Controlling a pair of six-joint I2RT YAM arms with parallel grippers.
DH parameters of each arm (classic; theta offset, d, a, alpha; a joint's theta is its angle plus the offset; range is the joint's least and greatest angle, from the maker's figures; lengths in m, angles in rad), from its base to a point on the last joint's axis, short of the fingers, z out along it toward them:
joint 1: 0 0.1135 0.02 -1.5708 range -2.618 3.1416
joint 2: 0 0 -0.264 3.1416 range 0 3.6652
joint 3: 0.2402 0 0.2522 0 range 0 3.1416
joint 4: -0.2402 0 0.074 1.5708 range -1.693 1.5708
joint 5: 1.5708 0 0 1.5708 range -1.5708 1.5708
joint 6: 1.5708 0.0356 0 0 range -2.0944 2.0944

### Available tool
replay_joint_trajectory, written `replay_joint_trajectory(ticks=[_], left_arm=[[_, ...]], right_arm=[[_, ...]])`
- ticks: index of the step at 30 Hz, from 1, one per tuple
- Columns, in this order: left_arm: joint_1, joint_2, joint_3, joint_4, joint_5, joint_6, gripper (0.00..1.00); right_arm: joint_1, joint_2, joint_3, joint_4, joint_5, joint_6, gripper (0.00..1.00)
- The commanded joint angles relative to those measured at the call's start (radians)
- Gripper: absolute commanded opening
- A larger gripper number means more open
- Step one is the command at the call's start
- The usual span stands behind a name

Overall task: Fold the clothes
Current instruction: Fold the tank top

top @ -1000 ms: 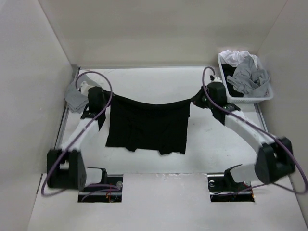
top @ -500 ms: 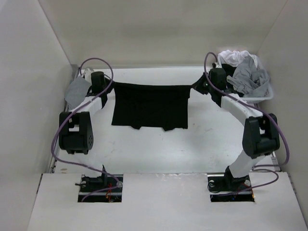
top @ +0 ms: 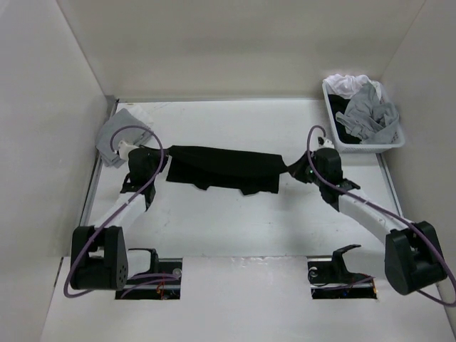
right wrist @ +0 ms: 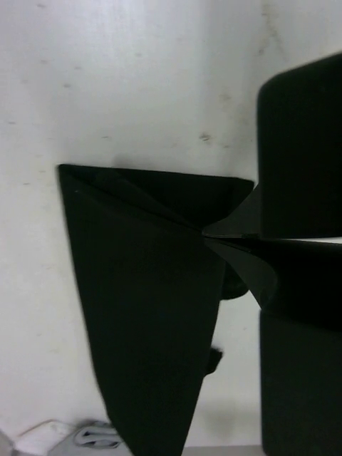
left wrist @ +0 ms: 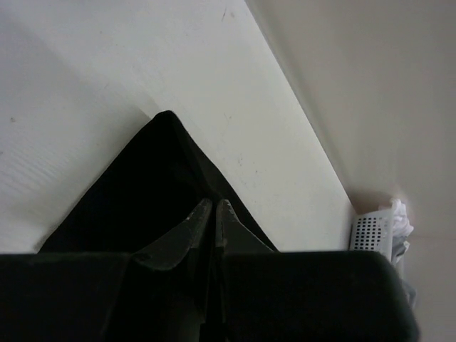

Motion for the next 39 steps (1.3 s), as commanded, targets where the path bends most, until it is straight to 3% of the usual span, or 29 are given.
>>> replay_joint_trajectory(ticks=[1,8,11,15,17,21,27,32,36,39], left_arm=[[0.016,-0.080,-0.060,0.058,0.004,0.010,0.00],[0.056,-0.062,-0.161,0.069,0.038,0.017,0.02],[0.072,-0.039,-0.187,0.070,0.041,0.007,0.07],[0.123,-0.052,-0.218,0.066,0.035,-0.017,0.21],[0.140,-0.084,-0.232,0.069,0.032,-0.031,0.25],[0.122,-0.164,-0.237,0.060,-0.008,-0.022,0.26],[0.040,-0.209,-0.224,0.055,-0.021,0.021,0.26],[-0.093,-0.195,-0.197,0.069,-0.056,0.035,0.25],[-0.220,-0.201,-0.183,0.070,-0.114,0.061,0.25],[-0.327,-0.192,-0.169,0.070,-0.152,0.063,0.25]], right_arm=[[0.048,-0.077,-0.090,0.057,0.057,0.018,0.01],[0.138,-0.094,-0.204,0.026,0.106,0.069,0.03],[0.147,-0.062,-0.224,0.033,0.122,0.081,0.18],[0.138,-0.063,-0.219,0.055,0.113,0.078,0.39],[0.120,-0.036,-0.201,0.101,0.094,0.072,0.45],[0.082,0.142,-0.140,0.218,-0.028,0.080,0.46],[0.074,0.329,-0.118,0.399,-0.085,0.192,0.41],[0.075,0.434,-0.080,0.489,-0.072,0.261,0.09],[0.059,0.319,-0.153,0.504,-0.015,0.265,0.01],[0.025,0.129,-0.219,0.378,0.036,0.218,0.00]])
